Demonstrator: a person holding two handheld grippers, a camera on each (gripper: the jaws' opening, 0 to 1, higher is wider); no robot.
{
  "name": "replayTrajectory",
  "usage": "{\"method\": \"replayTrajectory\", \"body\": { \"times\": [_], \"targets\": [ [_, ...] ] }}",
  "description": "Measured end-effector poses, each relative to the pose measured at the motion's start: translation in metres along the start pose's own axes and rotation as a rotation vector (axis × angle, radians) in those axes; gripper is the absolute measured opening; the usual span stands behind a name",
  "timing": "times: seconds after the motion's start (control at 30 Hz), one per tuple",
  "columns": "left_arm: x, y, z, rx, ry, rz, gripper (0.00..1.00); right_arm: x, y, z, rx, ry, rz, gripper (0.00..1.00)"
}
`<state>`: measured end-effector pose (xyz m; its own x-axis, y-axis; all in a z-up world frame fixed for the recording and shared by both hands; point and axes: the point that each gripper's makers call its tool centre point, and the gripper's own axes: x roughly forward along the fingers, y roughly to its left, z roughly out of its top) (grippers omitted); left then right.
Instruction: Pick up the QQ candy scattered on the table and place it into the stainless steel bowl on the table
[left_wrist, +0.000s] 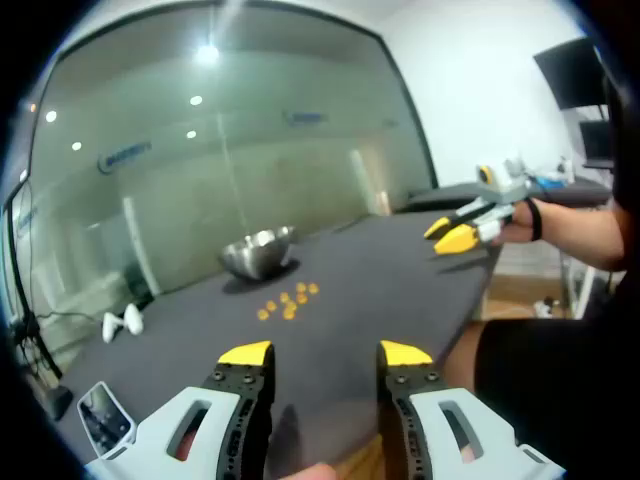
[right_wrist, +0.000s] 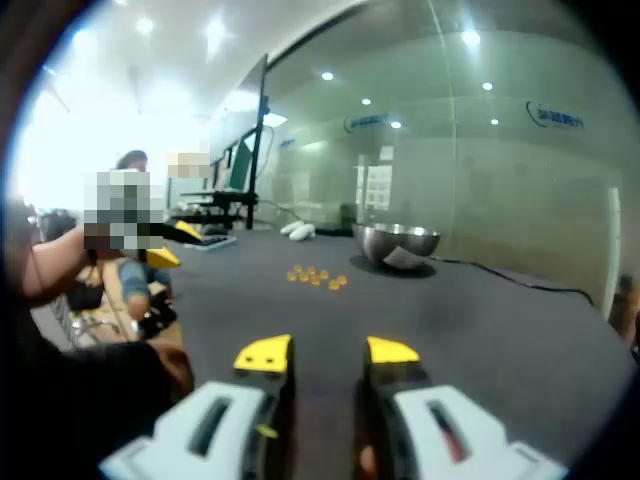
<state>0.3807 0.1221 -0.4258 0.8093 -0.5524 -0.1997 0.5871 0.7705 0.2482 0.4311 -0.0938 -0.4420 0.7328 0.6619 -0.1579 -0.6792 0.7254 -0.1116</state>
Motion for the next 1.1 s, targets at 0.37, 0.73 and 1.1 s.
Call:
{"method": "replayTrajectory", "body": {
  "times": [0.37, 0.73, 1.1],
  "targets": [
    [-0.001, 0.0, 0.0, 0.0, -0.002, 0.002, 0.42, -0.001, 0.004, -0.001, -0.004, 0.002, 0.001, 0.27],
    [-0.004, -0.001, 0.0, 0.003, -0.002, 0.002, 0.42, -0.002, 0.003, 0.0, -0.005, -0.003, 0.001, 0.27],
    [-0.005, -0.002, 0.001, 0.007, -0.004, 0.0, 0.42, -0.003, 0.008, 0.002, -0.002, -0.009, 0.006, 0.28]
  ]
}}
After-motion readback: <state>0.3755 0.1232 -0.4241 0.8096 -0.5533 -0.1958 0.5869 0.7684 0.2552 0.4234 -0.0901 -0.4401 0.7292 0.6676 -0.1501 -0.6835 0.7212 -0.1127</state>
